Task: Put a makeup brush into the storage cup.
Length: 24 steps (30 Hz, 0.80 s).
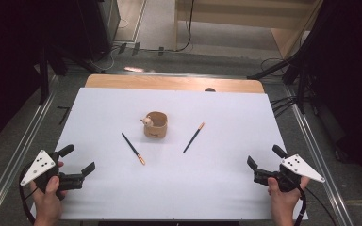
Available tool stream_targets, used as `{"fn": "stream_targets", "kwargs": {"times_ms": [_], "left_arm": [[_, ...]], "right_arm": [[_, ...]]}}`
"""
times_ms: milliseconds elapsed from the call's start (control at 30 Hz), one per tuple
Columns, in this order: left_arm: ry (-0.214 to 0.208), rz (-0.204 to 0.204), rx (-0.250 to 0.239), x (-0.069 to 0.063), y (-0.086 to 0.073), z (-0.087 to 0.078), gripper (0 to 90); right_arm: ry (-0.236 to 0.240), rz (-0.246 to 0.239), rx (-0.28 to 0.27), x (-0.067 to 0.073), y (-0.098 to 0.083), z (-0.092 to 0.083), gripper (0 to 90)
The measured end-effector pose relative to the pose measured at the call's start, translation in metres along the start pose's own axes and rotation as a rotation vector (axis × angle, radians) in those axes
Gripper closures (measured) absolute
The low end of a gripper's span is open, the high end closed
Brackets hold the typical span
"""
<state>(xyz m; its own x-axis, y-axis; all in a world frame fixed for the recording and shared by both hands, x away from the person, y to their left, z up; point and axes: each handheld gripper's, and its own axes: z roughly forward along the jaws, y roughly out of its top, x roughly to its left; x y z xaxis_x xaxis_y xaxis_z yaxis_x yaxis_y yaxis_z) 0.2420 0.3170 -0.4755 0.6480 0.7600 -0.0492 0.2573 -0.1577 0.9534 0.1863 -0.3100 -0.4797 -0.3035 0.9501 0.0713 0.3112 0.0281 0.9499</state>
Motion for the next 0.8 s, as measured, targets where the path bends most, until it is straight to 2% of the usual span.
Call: {"fn": "stream_targets", "kwargs": {"times_ms": [133, 233, 367, 800], "left_arm": [[-0.011, 0.012, 0.017, -0.003, 0.005, 0.008, 0.0], [-0.018, 0.001, 0.028, -0.004, 0.009, 0.012, 0.0], [-0.022, 0.018, 0.046, -0.009, 0.015, 0.019, 0.0], [-0.019, 0.016, 0.143, -0.019, 0.030, 0.048, 0.0]], "right_arm": [[0.001, -0.006, 0.001, 0.002, 0.002, -0.003, 0.0], [-0.004, -0.015, 0.007, 0.003, 0.003, -0.004, 0.0], [-0.004, -0.011, 0.006, 0.002, 0.003, -0.004, 0.0], [0.005, -0.045, 0.029, 0.008, 0.001, 0.002, 0.0]]}}
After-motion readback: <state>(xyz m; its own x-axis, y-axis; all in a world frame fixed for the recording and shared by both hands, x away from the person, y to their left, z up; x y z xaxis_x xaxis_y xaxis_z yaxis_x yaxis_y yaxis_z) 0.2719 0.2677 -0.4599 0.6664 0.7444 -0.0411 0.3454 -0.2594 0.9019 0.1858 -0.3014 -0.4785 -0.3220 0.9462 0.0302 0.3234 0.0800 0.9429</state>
